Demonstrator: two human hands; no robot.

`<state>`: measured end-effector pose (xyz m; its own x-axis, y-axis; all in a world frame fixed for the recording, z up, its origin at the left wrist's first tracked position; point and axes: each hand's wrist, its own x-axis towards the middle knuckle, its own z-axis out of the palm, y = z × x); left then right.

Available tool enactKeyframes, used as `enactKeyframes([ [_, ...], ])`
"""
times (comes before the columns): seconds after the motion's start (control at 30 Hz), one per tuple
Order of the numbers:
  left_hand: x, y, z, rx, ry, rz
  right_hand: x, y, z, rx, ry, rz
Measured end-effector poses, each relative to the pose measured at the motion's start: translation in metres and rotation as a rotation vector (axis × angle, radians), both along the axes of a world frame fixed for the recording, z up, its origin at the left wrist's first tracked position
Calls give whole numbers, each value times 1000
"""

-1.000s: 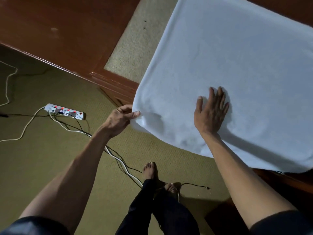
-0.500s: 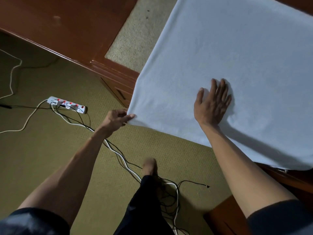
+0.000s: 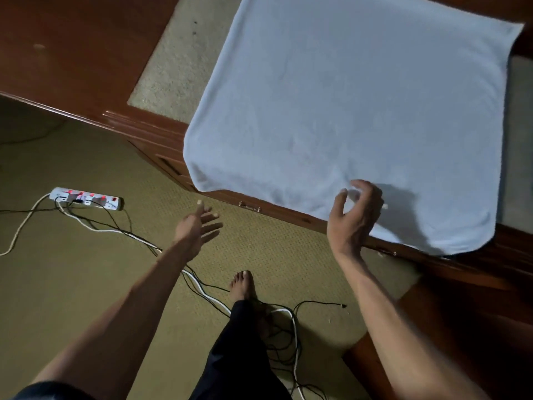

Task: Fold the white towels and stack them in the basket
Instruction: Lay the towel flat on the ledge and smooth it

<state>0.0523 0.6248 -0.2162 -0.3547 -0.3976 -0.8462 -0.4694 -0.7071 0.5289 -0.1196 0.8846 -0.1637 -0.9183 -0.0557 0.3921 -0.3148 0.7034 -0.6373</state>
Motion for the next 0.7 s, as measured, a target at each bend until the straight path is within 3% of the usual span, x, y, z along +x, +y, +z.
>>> enactKeyframes([
  [0.1,-34,15,1,178,147,284,8,58,-25,-207,-161,-356],
  [0.23,-70,30,-5,278,251,487,-10,115,-37,-600,-673,-1021],
  [0.3,-80,36,-9,297,273,527,-22,136,-44,-887,-967,-1043],
  [0.37,-83,39,-12,302,284,553,-32,152,-51,-1149,-1111,-979],
  [0.5,-87,44,-13,297,324,549,-54,171,-64,-1534,-1066,-826],
  [0.7,-77,43,-2,304,416,487,-54,178,-71,-1752,-953,-811],
])
